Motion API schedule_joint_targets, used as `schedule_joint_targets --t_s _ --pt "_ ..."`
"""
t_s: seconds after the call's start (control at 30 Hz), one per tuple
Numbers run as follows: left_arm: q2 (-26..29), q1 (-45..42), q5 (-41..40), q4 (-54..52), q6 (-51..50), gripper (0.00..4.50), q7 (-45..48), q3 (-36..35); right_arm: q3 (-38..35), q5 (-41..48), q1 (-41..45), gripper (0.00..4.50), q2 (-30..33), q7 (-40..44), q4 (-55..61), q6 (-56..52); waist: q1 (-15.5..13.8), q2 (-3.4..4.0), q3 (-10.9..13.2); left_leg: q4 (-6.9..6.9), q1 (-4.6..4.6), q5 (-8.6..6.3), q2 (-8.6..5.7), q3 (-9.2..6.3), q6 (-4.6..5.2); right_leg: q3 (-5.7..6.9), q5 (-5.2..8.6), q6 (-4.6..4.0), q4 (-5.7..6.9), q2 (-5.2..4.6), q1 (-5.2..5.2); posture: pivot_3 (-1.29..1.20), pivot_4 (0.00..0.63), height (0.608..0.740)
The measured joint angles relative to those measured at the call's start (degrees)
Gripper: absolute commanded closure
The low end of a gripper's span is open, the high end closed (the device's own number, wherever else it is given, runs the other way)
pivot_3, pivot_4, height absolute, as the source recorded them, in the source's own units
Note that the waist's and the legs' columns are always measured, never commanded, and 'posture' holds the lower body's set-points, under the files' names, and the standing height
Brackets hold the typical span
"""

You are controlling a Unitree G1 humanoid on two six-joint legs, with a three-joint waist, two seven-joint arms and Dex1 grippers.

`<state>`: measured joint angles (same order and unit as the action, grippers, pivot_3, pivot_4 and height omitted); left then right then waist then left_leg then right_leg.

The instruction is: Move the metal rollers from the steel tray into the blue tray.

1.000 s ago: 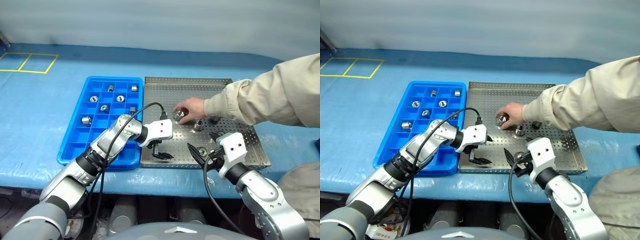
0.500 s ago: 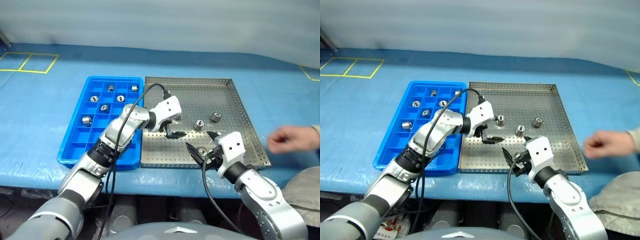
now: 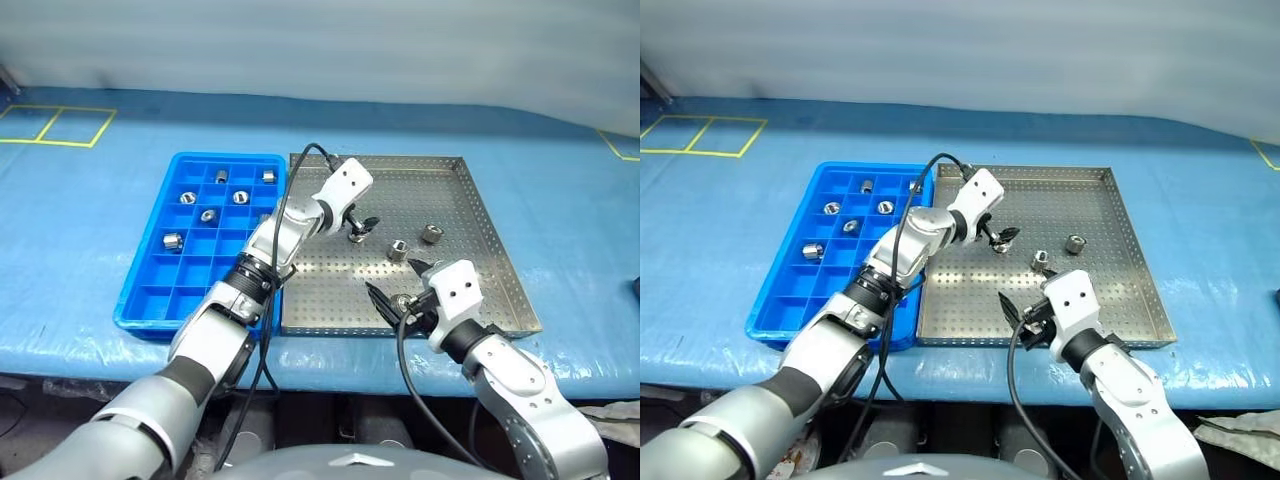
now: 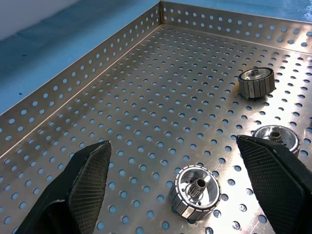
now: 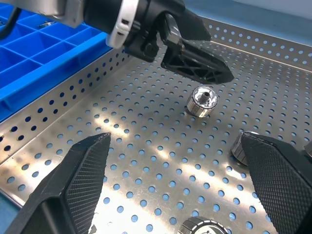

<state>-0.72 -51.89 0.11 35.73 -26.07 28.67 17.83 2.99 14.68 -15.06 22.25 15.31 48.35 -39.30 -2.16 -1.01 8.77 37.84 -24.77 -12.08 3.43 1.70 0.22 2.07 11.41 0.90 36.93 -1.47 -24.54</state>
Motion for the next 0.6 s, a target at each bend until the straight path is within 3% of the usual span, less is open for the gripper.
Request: schedule_joint_targets --t_s 0.6 --pt "-5.9 -3.9 4.0 23.8 13.1 0.03 -5.6 -2.3 1.2 -0.4 0.8 0.00 -0.4 -0.3 -0.4 0.0 0.3 -0.01 0.0 0.01 0.00 0.00 -0.01 0.01 0.00 0.00 -0.01 0.02 0.01 -0.01 0.00 0.02 0.150 0.740"
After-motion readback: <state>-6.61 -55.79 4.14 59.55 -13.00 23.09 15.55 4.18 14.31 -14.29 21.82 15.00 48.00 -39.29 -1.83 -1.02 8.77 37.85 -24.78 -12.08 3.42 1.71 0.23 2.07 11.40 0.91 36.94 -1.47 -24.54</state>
